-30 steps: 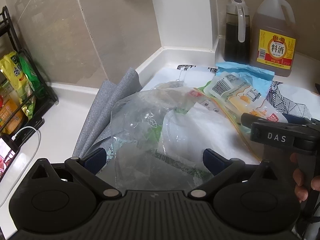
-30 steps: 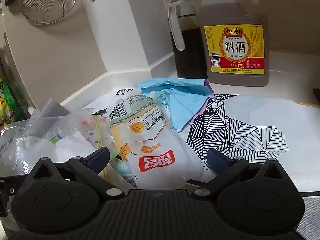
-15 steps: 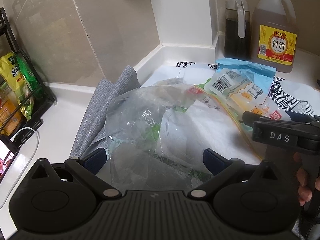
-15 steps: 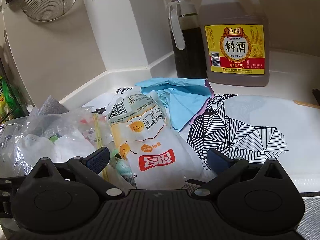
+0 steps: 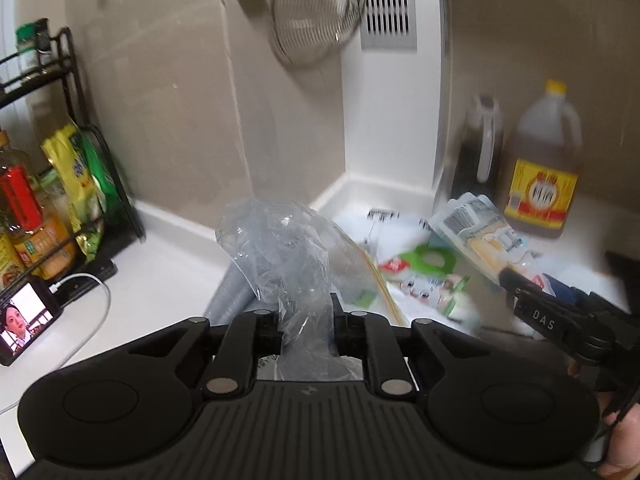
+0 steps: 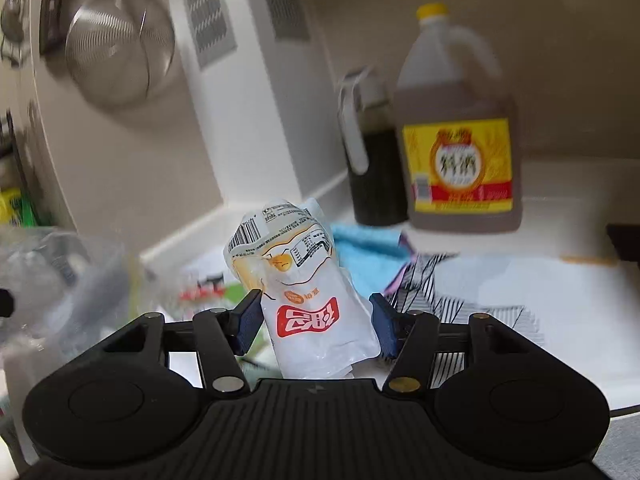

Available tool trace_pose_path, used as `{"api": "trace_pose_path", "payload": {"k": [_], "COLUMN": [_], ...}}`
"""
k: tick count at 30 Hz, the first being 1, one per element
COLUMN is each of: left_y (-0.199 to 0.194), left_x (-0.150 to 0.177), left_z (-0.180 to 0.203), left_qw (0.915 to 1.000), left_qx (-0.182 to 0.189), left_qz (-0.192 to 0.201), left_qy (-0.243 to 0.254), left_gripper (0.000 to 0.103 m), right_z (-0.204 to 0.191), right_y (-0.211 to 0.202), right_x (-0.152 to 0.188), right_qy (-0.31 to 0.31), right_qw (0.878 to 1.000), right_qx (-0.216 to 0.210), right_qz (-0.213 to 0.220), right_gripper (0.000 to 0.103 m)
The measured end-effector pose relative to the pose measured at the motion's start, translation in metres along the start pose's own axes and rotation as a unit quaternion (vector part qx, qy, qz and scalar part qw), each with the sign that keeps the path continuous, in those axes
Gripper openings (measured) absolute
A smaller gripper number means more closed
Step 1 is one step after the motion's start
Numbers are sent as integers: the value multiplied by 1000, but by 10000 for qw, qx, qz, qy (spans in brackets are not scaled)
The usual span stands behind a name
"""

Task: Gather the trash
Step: 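Carry the plastic bag and white pouch down toward the trash bin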

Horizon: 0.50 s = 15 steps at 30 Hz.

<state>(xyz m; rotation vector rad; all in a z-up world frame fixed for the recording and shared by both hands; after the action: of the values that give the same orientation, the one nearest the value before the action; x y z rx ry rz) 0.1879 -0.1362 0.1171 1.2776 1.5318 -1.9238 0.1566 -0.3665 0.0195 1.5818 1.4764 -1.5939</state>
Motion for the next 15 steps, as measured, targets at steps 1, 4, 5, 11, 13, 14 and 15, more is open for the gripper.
{"api": "trace_pose_path", "payload": {"k": [1,4,5,11,13,14,15], "left_y": [-7,-29,-37,-82,-95,-102,-108], "left_x": [-1,-4,-6,-5,2,6,11], "left_z": [-3,-11,-14,-27,-33,-34,-37], "left_qw": [10000,9995,9992,9969,9966,9964,9962], "left_qx": [19,66,77,144,107,94,86], "left_qz": [57,242,312,662,706,724,739], "left_qy": [-43,-196,-235,-391,-413,-434,-456], "left_gripper": [15,15,15,15,15,15,15], "right_z": [3,12,14,19,20,20,20], "right_y": [-4,-14,-16,-18,-18,-18,-18], "right_x": [-4,-14,-17,-20,-20,-20,-20], "right_qy": [88,332,383,483,480,487,488], "right_qw": [9999,9988,9984,9976,9976,9976,9976], "right_qx": [0,-13,-23,-62,-69,-71,-78], "right_qz": [88,350,411,483,485,489,490], "right_gripper": [60,60,60,60,60,60,60]}}
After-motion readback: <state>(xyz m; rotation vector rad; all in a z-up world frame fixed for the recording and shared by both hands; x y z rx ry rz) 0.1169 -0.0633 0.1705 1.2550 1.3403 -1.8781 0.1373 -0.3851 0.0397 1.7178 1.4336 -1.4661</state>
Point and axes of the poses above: each gripper's, at about its wrist camera, not at the fingertips, and y roughly the way its jaws point, z to its right, x to its underside, the point moved 4 cm from there along y, roughly the way its jaws point, and after that the axes turned 9 degrees about x, right-handed, at the moved point
